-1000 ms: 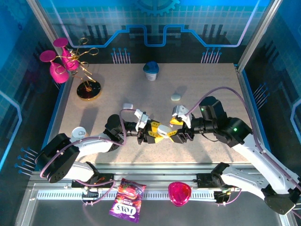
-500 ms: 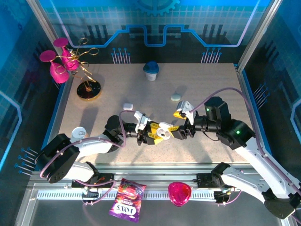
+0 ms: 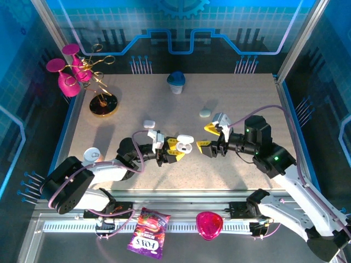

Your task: Insert the wireless bluetooth earbuds into the charging case

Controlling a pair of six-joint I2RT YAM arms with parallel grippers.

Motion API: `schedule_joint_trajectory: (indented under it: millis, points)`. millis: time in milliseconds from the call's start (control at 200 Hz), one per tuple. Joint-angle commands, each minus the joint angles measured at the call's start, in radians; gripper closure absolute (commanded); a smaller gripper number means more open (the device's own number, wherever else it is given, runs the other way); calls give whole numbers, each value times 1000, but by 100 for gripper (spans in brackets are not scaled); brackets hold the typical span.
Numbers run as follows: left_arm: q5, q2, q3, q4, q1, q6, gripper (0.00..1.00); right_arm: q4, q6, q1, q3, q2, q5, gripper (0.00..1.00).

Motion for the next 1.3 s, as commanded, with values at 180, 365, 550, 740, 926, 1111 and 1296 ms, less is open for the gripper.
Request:
schedule_joint_trajectory:
  millis: [180, 365, 550, 740, 926, 1111, 1296]
  points:
    - [24, -12, 28, 58, 6, -29, 72, 72, -41, -5, 16, 102, -166, 48]
    - [48, -13, 51, 57, 6, -71, 72, 82, -79, -4, 32, 161, -165, 63]
    - [61, -4, 67, 57, 5, -112, 71, 86, -115, -3, 40, 193, -192, 77]
    - [67, 1, 72, 57, 2, -124, 72, 77, -139, -1, 59, 211, -214, 85]
    - [67, 1, 70, 57, 2, -125, 71, 61, -149, -1, 71, 215, -215, 94]
    - [56, 5, 67, 57, 0, -120, 66, 35, -160, 0, 83, 199, -201, 98]
    - [37, 15, 65, 57, 1, -124, 49, -20, -193, 20, 107, 182, -110, 98]
